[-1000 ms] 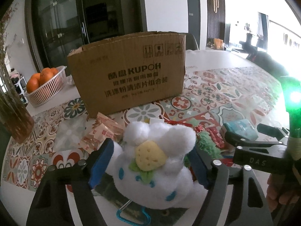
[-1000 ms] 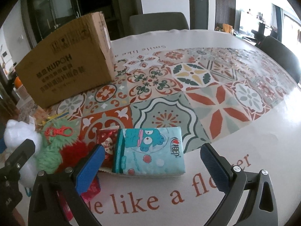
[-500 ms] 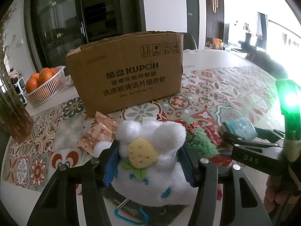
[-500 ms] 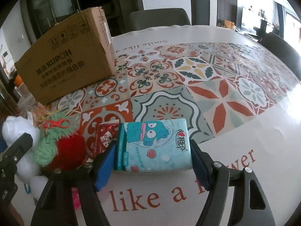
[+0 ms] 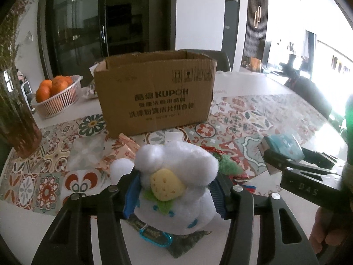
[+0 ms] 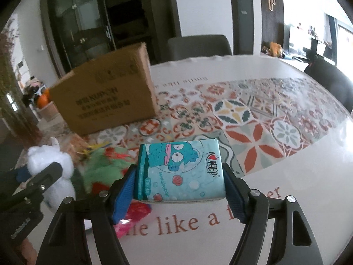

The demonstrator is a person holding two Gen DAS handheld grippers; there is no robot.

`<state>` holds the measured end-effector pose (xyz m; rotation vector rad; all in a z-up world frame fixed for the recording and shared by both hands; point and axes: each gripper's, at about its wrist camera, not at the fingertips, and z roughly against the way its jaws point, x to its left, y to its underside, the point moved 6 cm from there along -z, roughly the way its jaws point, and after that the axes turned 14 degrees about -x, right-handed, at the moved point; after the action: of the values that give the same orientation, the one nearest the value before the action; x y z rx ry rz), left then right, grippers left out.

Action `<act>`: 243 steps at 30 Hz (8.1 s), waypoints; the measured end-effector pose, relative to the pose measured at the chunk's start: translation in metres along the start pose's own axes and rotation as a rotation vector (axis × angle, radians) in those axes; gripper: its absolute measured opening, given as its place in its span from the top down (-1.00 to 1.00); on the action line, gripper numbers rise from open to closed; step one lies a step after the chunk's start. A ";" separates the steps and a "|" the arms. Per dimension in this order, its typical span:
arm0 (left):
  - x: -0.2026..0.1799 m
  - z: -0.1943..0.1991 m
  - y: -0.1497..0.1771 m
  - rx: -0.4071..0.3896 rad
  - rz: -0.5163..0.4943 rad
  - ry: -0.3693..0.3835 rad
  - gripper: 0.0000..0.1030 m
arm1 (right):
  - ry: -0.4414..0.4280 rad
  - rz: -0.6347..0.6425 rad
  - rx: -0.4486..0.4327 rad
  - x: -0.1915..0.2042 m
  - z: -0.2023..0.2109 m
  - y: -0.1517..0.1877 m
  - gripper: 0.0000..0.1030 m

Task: Organize soft objects
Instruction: 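Lift and carry the bunny and tissue pack over the cardboard box with both tools, then open both tools to drop the bunny and tissue pack into the box, then move both tools back toward the remaining items on the runner, then grasp the green knitted glove with the left tool while the right tool grasps the red strawberry plush, then lift and carry the glove and strawberry plush over the cardboard box with both tools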

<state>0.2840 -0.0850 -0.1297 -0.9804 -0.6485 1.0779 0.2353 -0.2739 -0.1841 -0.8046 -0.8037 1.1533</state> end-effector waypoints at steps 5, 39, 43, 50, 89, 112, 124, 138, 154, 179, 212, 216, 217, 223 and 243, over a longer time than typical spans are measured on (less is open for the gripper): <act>0.002 0.020 -0.009 -0.029 0.010 -0.007 -0.06 | -0.036 0.008 -0.034 0.011 0.021 -0.011 -0.43; 0.035 0.056 -0.121 -0.227 0.028 -0.029 -0.06 | -0.214 0.057 -0.227 0.078 0.052 -0.122 -0.43; 0.038 0.045 -0.138 -0.224 0.018 -0.025 -0.06 | -0.227 0.053 -0.218 0.082 0.042 -0.141 -0.43; 0.049 0.019 -0.168 -0.193 0.034 -0.013 -0.06 | -0.243 0.098 -0.200 0.097 0.019 -0.183 -0.43; 0.092 -0.158 -0.189 0.094 0.070 -0.018 -0.39 | -0.304 0.138 0.242 0.119 -0.175 -0.193 -0.45; 0.097 -0.062 -0.176 0.084 0.035 -0.262 -0.65 | -0.274 0.244 0.159 0.119 -0.099 -0.195 -0.57; 0.075 -0.002 -0.144 0.117 0.030 -0.347 -0.76 | -0.313 0.301 0.230 0.108 -0.056 -0.157 -0.57; 0.050 0.017 -0.072 0.278 0.185 -0.308 -0.80 | -0.352 0.347 0.328 0.090 -0.034 -0.099 -0.57; 0.041 -0.010 0.006 0.498 0.332 -0.271 -0.80 | -0.367 0.421 0.466 0.080 -0.067 -0.048 -0.57; 0.031 -0.064 0.099 0.741 0.563 -0.249 -0.77 | -0.360 0.373 0.603 0.085 -0.126 0.004 -0.57; 0.056 -0.035 0.108 0.549 0.549 -0.196 0.42 | -0.321 0.334 0.465 0.098 -0.073 0.015 0.08; 0.063 -0.029 0.108 0.522 0.574 -0.156 0.49 | -0.311 0.331 0.444 0.103 -0.066 0.015 0.08; 0.061 -0.030 0.110 0.513 0.576 -0.141 0.50 | -0.308 0.326 0.439 0.103 -0.064 0.015 0.08; 0.056 -0.014 0.094 0.435 0.526 -0.105 0.54 | -0.292 0.299 0.405 0.096 -0.048 0.009 0.08; 0.070 0.023 0.000 0.101 0.326 -0.136 0.55 | -0.292 0.199 0.183 0.102 -0.001 -0.054 0.08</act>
<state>0.2905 -0.0120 -0.1211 -0.9508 -0.5488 1.4608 0.2825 -0.1861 -0.1250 -0.5799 -0.8549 1.5233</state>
